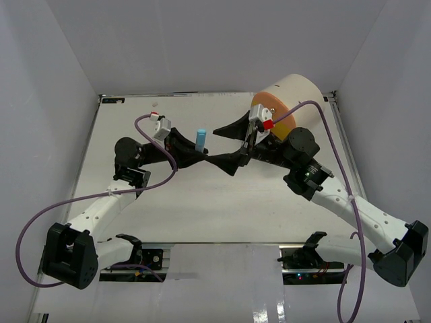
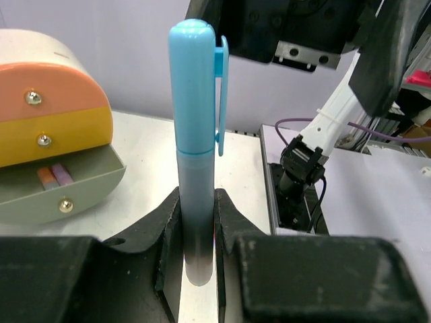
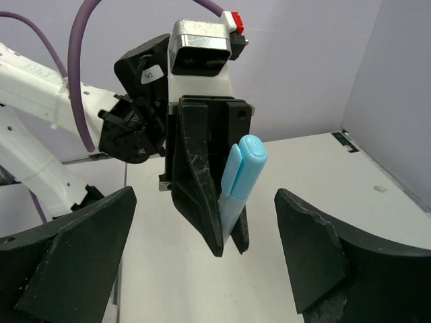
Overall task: Sort the stationery into containers
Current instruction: Close the pen cap on the pen.
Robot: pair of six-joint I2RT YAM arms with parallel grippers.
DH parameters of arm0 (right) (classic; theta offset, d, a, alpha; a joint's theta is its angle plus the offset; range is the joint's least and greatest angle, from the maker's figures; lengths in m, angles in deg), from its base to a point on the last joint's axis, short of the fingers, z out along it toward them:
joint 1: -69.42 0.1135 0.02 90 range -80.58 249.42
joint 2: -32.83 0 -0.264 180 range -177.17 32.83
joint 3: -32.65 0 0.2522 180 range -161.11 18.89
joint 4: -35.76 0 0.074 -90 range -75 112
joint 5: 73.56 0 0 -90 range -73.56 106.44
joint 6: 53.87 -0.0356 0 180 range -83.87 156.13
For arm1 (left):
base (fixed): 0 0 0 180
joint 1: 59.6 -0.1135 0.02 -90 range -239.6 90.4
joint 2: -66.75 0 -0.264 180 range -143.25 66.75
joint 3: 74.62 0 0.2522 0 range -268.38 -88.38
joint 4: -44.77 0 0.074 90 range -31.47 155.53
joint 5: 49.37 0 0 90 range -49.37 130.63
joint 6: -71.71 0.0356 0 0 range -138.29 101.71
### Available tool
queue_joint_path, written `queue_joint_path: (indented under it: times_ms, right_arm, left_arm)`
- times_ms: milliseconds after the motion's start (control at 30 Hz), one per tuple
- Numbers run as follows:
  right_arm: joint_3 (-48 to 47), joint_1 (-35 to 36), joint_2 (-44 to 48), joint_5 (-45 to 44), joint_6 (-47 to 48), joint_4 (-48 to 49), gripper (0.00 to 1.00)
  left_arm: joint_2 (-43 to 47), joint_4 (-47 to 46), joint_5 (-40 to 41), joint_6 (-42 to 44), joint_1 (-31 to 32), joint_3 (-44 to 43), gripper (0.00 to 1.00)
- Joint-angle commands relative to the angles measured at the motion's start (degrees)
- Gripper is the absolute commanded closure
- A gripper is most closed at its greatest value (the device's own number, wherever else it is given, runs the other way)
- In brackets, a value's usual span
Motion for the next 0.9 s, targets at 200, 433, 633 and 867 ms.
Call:
queue_joint_path:
  times_ms: [200, 433, 633, 867]
  right_arm:
    - [-2.0, -3.5, 1.3, 0.0, 6.1, -4.5, 0.10]
    - [-9.1, -4.0, -4.1, 8.1, 6.2, -4.3, 0.07]
    - [-13.2, -4.0, -8.4, 12.4, 3.0, -3.2, 0.16]
    - [-14.7, -4.0, -12.7, 16.7, -0.7, -0.4, 0.27]
  left_arm:
    - [2.7, 8.2, -4.8, 5.1, 0.2, -1.5, 0.88]
    - [2.6, 8.9, -7.1, 5.7, 0.2, -0.8, 0.89]
    - [2.8, 11.1, -7.3, 7.5, 0.2, -1.1, 0.89]
    - [2.9, 11.1, -7.3, 7.8, 0.2, -1.2, 0.89]
